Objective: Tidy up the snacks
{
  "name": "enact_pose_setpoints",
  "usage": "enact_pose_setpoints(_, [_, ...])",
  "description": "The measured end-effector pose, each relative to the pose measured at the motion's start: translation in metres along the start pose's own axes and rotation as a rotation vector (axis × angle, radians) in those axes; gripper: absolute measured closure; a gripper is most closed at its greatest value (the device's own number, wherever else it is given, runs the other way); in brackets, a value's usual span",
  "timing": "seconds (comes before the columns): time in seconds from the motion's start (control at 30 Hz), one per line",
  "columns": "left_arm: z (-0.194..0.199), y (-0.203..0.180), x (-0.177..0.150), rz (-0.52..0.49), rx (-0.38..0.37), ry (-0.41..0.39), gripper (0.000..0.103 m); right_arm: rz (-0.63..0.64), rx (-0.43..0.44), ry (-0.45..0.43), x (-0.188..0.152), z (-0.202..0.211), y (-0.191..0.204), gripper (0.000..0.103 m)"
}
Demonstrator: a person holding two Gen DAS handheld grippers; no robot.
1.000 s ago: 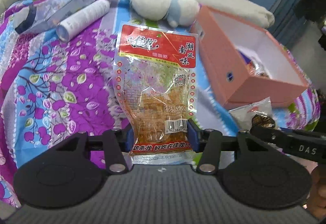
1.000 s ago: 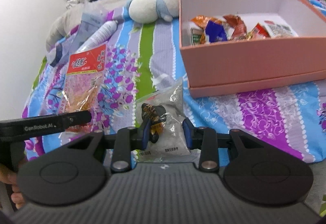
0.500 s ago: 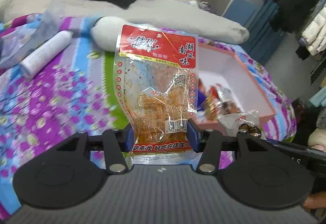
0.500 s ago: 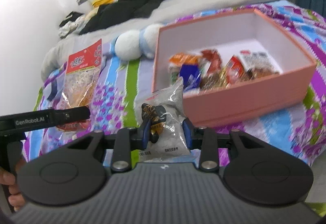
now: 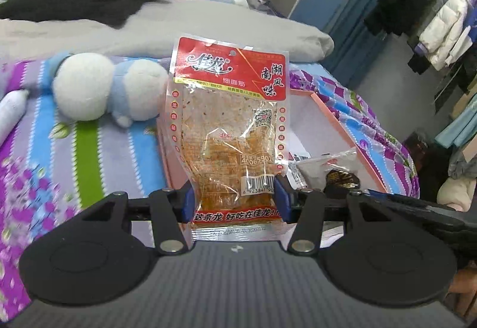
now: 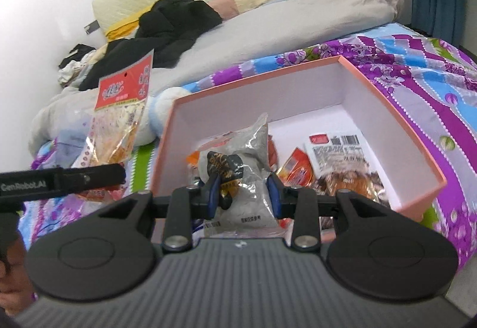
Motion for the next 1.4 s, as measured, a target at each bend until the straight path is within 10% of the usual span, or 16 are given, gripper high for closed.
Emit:
enact_pose_setpoints(0.33, [-0.078, 0.0, 0.019, -0.022, -0.022, 0.065, 0.045, -0.014, -0.027, 0.077, 0.004, -0.065, -0.027, 0.065])
enact_pose_setpoints(0.57, [-0.078, 0.003, 0.024, -0.017, -0.043, 0.049, 0.02, -0.037, -0.041, 0.08, 0.008, -0.075, -0.031, 0.044])
enact_pose_setpoints(1.4, [0.144, -0.051, -0.005, -0.044, 0.013, -0.181, 0.019, -0.008, 0.036, -0.135, 0.006, 0.088, 0.018, 0.044])
Point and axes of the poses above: each gripper's, at about its wrist camera, not at the fingertips, and z roughly against the way its jaws point, y to its left, x to its top, the point moved 10 cm from there along -z, roughly the way its jaws point, and after that the axes turned 4 degrees about -z, right-handed, at the moved point
